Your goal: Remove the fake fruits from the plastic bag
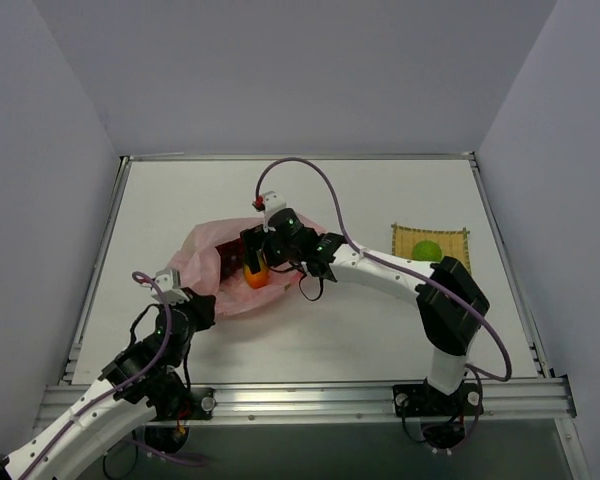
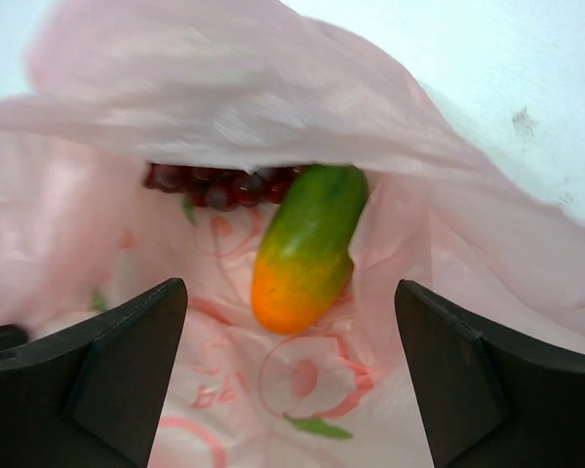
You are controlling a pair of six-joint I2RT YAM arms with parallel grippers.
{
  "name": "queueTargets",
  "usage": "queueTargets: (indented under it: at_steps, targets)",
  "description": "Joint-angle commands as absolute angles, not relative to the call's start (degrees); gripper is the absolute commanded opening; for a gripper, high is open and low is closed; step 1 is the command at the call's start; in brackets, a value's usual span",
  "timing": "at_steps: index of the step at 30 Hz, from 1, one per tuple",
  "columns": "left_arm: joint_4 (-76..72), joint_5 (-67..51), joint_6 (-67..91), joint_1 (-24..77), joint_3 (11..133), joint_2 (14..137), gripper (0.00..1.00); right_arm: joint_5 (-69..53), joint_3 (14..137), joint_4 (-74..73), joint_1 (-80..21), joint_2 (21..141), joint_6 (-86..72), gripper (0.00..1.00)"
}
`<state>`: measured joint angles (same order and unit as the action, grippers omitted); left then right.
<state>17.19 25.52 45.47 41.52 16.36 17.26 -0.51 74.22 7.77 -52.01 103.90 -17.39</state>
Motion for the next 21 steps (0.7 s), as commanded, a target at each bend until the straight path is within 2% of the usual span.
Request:
queueTargets:
  at_steps: [1,3,4,5,9,12,13,16,21]
  targets:
    - [15.56,24.00,46.23,41.75,15.47,18.54,0.02,-3.95,76.47,3.87,-53.08,99.41,-15.46,0.82]
    - [12.93,22.33,46.93,41.75,13.72,20.29,0.02,-1.95,76.20,3.96,-54.84,100.71,-17.48,0.80]
    - [12.05,21.98,47.80,41.75,13.19,21.00,0.02,0.85,76.38,3.87,-55.89,102.90,-17.49,0.68]
    - [10.74,21.62,48.07,41.75,12.40,21.70,0.02,8.10,76.81,3.78,-57.12,103.88,-17.66,0.60]
    - [8.27,21.36,48.87,42.45,10.64,24.16,0.02,16.41,77.43,7.02,-59.59,107.31,-18.63,0.52]
    - [8.44,21.97,48.96,42.63,10.46,24.08,0.02,17.23,79.79,7.47,-58.71,110.30,-18.64,0.55]
    - [8.61,22.06,48.78,42.63,10.55,23.73,0.02,17.23,80.33,7.47,-58.80,111.61,-18.37,0.59]
    - [9.14,22.41,48.60,42.71,10.63,22.33,0.02,18.01,81.56,7.30,-58.80,113.81,-17.93,0.65]
    - [8.97,21.97,48.96,42.80,10.46,22.15,0.02,20.47,82.18,7.12,-57.83,116.36,-19.68,0.67]
